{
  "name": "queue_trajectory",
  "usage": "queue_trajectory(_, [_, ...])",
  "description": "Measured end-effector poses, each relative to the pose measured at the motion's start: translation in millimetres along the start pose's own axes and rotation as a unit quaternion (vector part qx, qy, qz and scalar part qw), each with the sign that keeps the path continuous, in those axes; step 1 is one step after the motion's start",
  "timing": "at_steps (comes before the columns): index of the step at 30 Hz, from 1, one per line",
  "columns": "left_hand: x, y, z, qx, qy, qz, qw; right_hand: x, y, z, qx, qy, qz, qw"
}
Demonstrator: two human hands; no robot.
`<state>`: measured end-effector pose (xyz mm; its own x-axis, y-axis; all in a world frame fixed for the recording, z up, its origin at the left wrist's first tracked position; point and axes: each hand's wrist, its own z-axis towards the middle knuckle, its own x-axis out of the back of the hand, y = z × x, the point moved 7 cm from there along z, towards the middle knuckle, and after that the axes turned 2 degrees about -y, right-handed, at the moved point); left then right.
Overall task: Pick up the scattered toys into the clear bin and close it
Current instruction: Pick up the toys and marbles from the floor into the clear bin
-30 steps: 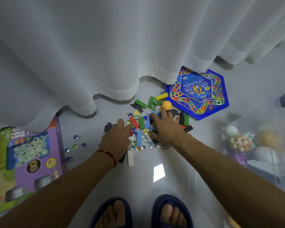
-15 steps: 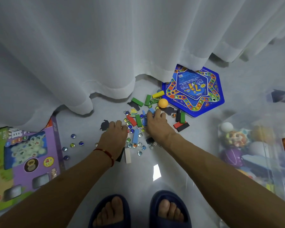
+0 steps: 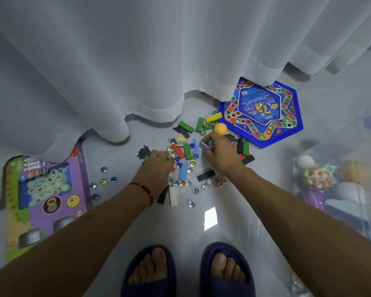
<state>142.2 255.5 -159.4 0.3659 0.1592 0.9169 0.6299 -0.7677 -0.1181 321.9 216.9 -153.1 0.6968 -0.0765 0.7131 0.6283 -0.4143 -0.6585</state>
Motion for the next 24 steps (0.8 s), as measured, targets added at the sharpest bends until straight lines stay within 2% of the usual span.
queue_trajectory(3, [4, -11, 1, 0.034, 0.007, -0.114, 0.993, 12, 5, -8, -0.088, -0.010, 0.180, 0.980])
queue_trajectory(5, [10, -19, -2, 0.069, 0.031, -0.222, 0.972, 14, 8, -17, -0.169, -0.028, 0.305, 0.937])
queue_trajectory(7, [15, -26, -11, 0.115, 0.066, -0.327, 0.936, 19, 3, -29, -0.214, -0.048, 0.425, 0.878])
queue_trajectory(9, [21, -30, -25, 0.165, 0.094, -0.427, 0.884, 29, -3, -44, -0.241, -0.076, 0.468, 0.847])
queue_trajectory(12, [33, -28, -49, 0.227, 0.121, -0.600, 0.758, 56, -17, -67, -0.248, -0.123, 0.466, 0.840])
queue_trajectory(15, [48, -12, -71, 0.255, 0.107, -0.772, 0.573, 97, -33, -91, -0.230, -0.125, 0.448, 0.855])
queue_trajectory(16, [57, -2, -75, 0.242, 0.095, -0.814, 0.519, 113, -38, -102, -0.223, -0.119, 0.450, 0.857])
queue_trajectory(17, [70, 10, -79, 0.219, 0.080, -0.847, 0.479, 130, -42, -115, -0.215, -0.109, 0.449, 0.860])
queue_trajectory(19, [105, 38, -84, 0.160, 0.040, -0.878, 0.449, 165, -48, -145, -0.200, -0.086, 0.445, 0.868])
queue_trajectory(21, [148, 76, -91, 0.093, -0.014, -0.886, 0.455, 202, -44, -179, -0.193, -0.045, 0.445, 0.873])
queue_trajectory(24, [220, 146, -106, -0.011, -0.091, -0.886, 0.455, 252, -17, -231, -0.218, 0.049, 0.464, 0.858])
